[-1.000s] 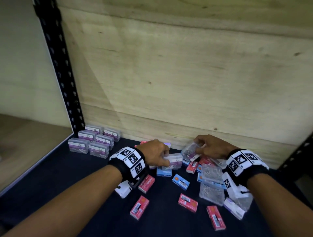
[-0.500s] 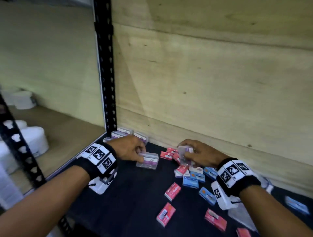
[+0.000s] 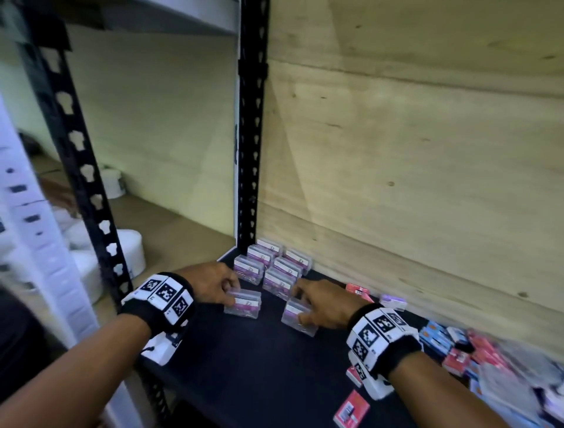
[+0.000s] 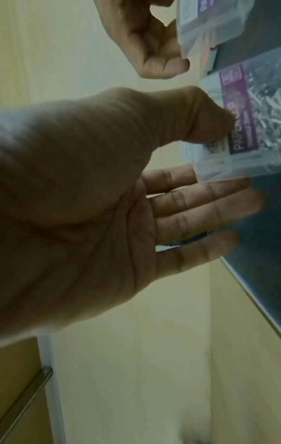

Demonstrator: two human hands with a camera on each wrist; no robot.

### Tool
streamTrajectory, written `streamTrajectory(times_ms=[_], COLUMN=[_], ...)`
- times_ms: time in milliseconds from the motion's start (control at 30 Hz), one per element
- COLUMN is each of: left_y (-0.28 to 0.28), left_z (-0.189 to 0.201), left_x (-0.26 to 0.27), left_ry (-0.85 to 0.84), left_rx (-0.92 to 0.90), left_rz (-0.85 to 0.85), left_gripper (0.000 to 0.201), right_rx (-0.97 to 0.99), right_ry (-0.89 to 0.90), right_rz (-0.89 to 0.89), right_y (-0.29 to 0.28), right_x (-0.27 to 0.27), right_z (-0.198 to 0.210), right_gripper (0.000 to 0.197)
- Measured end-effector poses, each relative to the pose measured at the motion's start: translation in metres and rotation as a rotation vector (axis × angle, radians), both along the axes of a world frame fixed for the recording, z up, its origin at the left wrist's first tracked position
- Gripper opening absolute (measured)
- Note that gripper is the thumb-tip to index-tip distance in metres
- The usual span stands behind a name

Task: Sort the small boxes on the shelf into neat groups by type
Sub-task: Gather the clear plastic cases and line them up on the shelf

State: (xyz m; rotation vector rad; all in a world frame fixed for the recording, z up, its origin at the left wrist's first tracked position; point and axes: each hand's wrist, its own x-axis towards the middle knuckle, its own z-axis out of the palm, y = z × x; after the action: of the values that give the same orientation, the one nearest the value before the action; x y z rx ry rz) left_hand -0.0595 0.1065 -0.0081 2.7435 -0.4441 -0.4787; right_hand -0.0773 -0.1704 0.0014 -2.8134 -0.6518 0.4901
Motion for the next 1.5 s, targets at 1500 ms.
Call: streamTrajectory(times_ms=[1500], left_y=[0.003], left_z=[-0.013], left_x=[0.020], left_ry=[-0.389], left_rx=[-0.021], left_rz=[-0.135], left_gripper=[0.019], right_rx=[0.151], right_ry=[-0.170], right_rz=[-0.167], right_y=[0.053], right_x=[0.017], right_z=[-0.014], right_gripper=[0.017])
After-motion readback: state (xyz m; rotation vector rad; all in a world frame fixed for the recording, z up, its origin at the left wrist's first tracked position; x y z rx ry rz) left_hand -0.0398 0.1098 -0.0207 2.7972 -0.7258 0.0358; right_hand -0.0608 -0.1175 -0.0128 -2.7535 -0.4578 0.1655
